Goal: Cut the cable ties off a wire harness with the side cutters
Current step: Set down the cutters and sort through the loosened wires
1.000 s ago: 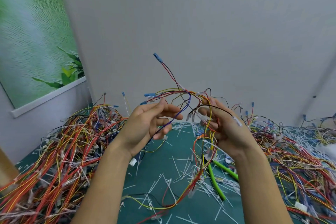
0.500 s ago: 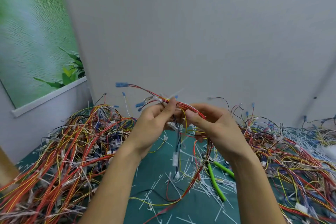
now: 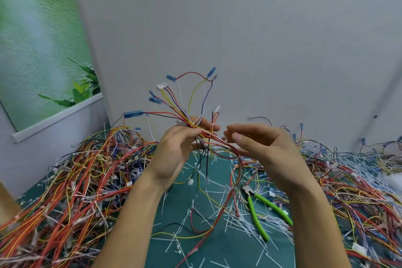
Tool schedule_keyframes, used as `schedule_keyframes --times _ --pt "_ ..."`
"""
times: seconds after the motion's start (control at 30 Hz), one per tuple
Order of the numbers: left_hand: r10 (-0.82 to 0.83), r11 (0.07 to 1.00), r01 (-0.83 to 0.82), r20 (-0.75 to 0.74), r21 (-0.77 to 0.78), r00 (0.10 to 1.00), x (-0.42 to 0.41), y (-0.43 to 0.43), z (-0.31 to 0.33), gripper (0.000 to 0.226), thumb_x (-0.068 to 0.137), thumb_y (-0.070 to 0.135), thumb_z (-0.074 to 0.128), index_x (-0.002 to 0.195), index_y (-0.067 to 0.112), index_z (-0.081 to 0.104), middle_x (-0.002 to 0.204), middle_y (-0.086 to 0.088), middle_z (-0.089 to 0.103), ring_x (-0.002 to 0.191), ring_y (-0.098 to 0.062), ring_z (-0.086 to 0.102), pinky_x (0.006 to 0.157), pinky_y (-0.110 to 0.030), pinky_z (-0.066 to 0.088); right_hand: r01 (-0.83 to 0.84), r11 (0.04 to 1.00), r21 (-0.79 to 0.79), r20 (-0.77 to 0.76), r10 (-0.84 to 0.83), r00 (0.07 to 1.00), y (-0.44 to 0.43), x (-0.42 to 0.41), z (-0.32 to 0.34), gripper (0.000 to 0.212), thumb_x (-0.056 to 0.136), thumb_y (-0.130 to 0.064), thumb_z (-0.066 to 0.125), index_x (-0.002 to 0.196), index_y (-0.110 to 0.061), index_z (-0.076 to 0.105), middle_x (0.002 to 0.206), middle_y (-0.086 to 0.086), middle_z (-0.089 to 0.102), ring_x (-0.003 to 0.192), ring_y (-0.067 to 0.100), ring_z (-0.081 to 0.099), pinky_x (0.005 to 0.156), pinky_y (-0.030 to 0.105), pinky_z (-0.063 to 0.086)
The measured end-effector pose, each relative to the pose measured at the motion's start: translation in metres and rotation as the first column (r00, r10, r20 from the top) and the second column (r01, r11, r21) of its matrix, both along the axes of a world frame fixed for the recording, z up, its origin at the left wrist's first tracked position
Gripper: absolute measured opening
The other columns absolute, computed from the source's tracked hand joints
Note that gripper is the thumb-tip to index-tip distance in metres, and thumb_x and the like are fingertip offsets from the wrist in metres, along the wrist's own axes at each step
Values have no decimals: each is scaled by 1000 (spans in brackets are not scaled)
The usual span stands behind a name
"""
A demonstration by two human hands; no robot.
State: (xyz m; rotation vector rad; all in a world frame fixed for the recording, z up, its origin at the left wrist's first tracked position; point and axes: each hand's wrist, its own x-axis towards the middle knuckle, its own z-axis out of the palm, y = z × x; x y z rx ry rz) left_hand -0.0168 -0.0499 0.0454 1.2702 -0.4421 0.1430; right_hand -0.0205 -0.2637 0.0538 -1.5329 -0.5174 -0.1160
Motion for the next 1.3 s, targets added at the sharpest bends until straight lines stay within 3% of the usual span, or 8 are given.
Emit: schedule_keyframes --times 0.07,0.13,0.27,0.4,0.57,0.77,1.0,1.3 --pt "-1 1000 1 22 -12 1000 1 2 -1 30 93 13 46 109 -5 64 115 -22 71 115 -40 64 99 -47 47 14 1000 8 -7 -14 1000 -2 1 -1 22 87 -26 76 108 -25 81 105 5 80 105 22 75 95 37 60" --pt "-14 1000 15 31 -25 999 1 2 0 28 93 13 46 104 1 69 113 -19 73 113 -35 66 94 -39 53 26 1000 -2 0 -26 1000 0 0 0 24 84 -35 79 107 -28 80 103 4 80 103 21 76 92 35 61" --pt "55 998 -57 67 21 996 1 -4 -2 23 90 12 52 96 7 73 102 -5 76 104 -19 69 91 -31 53 77 997 20 38 -78 996 16 -4 2 27 78 -45 80 97 -26 83 92 -3 81 88 9 76 74 14 55" --pt "126 981 -147 164 124 978 1 -10 -5 16 85 21 62 92 7 68 100 -11 72 109 -31 65 96 -48 46 197 980 39 71 -200 977 31 -3 0 11 92 -25 75 93 -16 81 81 0 79 75 3 72 69 12 52" --pt "92 991 -104 137 85 986 -1 -21 -4 10 79 15 70 78 23 65 85 2 67 93 -16 65 86 -28 52 197 977 85 39 -201 979 36 0 -4 13 97 -12 68 91 -6 78 72 -7 74 70 0 69 64 11 49" --pt "213 977 -212 53 -16 976 -1 -28 -5 14 88 1 68 85 12 59 79 1 70 83 -13 72 72 -19 54 216 976 21 122 -217 968 44 0 -7 20 101 -12 61 84 -15 71 69 -13 69 68 -3 64 62 10 47" --pt "287 957 -287 8 -29 958 -2 -29 -6 15 87 -1 71 84 11 63 75 -4 76 70 -16 74 52 -23 53 278 957 -84 259 -249 933 44 -4 -9 26 102 -36 53 82 -28 67 79 -5 69 74 26 61 66 48 49" --pt "365 930 -367 62 29 929 -3 -27 -5 12 82 7 79 83 12 68 78 -9 76 70 -22 74 53 -28 55 237 966 -106 312 -194 930 42 -5 -7 22 101 -37 54 84 -30 66 77 8 65 74 30 59 64 49 48"
